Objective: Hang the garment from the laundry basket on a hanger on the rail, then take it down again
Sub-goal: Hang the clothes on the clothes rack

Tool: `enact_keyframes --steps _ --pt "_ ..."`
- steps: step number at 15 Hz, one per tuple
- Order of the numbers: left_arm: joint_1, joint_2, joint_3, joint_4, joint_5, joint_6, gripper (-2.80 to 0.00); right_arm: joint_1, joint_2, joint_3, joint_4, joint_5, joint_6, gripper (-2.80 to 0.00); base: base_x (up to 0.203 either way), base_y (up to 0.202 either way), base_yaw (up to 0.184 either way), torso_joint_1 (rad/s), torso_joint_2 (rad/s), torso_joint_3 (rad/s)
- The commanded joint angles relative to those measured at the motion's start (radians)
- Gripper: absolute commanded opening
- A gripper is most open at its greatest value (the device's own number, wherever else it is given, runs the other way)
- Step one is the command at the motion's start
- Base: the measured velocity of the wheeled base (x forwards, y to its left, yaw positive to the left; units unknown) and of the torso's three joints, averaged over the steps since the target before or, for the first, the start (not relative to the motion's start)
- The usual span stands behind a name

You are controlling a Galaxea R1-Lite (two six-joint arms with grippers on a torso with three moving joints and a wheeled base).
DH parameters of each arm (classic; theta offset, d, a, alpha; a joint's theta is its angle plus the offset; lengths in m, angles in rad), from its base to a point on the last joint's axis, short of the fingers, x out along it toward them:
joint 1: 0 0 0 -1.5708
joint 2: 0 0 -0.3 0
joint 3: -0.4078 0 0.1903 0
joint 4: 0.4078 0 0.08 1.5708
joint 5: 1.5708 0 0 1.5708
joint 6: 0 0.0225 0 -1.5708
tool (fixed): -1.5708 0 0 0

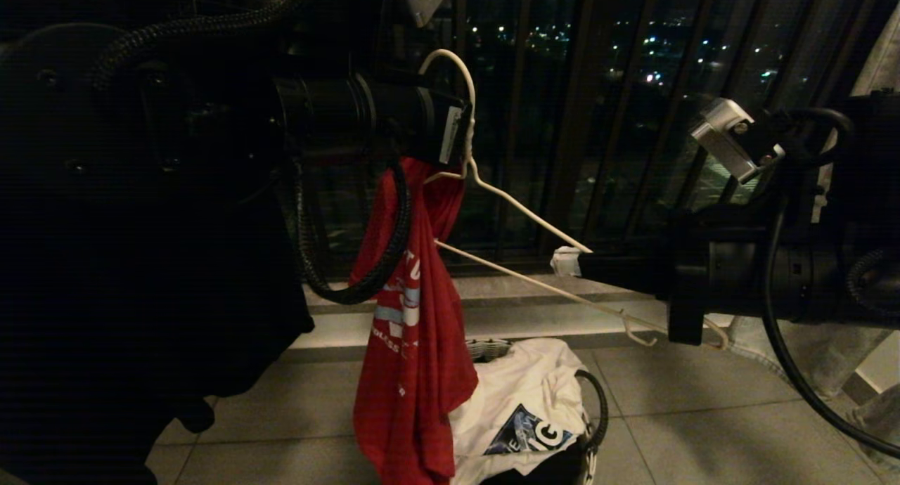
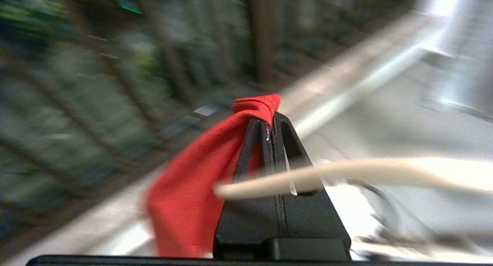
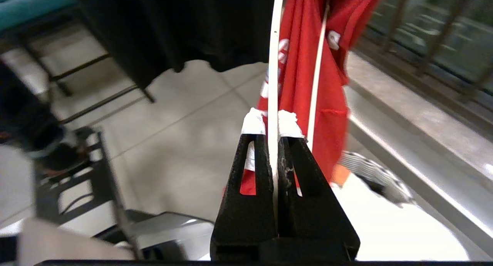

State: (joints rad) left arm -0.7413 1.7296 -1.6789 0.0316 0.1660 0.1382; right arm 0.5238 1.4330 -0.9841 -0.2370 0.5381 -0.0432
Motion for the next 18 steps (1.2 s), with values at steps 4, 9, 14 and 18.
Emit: enact_keyframes --steps 4,9,14,18 --pt "-0.007 -0.071 -0.007 0.099 -0.132 -0.058 -2.8 -0.093 -0.04 -0.004 -0.055 0.166 0.119 -2.8 0.0 0.0 0.0 0.0 0.0 0.0" --pt "-0.046 -0.087 -0.044 0.103 -0.132 -0.058 -2.8 -0.111 -0.001 -0.002 -0.163 0.202 0.248 -2.8 0.0 0.0 0.0 0.0 0.0 0.0" --pt "-0.106 -0.078 -0.158 0.2 -0.132 -0.058 -2.8 -0.111 0.045 0.002 -0.201 0.277 0.322 -2.8 0.0 0.0 0.0 0.0 0.0 0.0" --pt "-0.134 -0.099 -0.142 0.217 -0.132 -0.058 -2.8 -0.112 0.049 -0.004 -0.21 0.303 0.388 -2.8 0.0 0.0 0.0 0.0 0.0 0.0"
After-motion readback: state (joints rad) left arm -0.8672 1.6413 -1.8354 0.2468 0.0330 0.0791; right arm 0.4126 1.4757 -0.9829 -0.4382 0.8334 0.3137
